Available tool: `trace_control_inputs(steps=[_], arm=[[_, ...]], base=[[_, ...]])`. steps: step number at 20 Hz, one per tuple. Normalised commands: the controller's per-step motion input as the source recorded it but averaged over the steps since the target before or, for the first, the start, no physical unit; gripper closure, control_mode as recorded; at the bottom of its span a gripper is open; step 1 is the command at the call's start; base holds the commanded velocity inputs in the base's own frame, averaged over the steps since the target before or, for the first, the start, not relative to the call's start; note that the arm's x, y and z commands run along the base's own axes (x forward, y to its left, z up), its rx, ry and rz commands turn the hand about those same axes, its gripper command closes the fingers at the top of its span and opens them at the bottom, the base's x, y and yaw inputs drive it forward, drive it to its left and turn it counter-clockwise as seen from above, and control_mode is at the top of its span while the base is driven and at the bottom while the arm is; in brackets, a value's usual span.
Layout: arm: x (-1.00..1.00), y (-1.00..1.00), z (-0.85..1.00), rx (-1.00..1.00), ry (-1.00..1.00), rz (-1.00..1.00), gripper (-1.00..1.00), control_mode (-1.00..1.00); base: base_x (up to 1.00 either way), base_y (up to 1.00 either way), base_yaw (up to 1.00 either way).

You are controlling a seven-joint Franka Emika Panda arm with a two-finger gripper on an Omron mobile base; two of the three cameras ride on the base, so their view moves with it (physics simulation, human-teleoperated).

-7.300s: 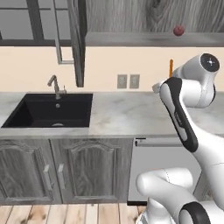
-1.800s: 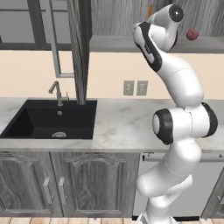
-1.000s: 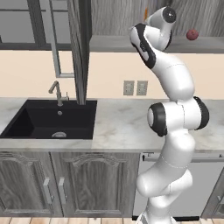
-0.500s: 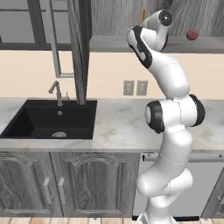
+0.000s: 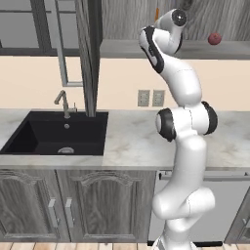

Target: Pick the jar and candle from the dining table and place them in the open cabinet. Close the cabinet after placing the objects.

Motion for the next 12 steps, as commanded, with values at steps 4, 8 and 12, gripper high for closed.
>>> trace_control_inputs(steps=[4,8,12], arm=[[0.21,0.0,0.06,0.0,0.0,0.0,1.0,-1.0],[0.07,0.0,0.02,0.0,0.0,0.0,1.0,-1.0],[0.03,0.0,0.0,0.0,0.05,0.0,1.0,-1.0]], base=[[0.0,0.0,0.0],[0.0,0.0,0.0],[0.0,0.0,0.0]])
